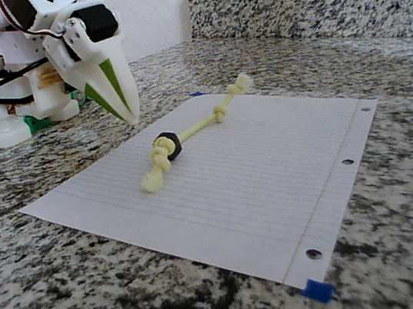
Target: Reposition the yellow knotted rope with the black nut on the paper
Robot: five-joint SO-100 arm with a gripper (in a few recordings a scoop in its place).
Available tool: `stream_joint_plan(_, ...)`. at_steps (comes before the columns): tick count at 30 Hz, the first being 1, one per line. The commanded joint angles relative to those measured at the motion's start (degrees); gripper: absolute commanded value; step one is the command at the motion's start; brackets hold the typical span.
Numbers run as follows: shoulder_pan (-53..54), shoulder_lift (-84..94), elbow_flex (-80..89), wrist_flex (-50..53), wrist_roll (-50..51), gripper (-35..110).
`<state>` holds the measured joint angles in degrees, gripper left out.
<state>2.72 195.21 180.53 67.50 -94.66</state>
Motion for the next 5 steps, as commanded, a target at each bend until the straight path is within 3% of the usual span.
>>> stream_joint_plan(1, 0.1, 0.2, 0.4, 0.2, 0.3, 0)
stream_joint_plan(5, 0.1, 0.2, 0.4, 0.2, 0.3, 0)
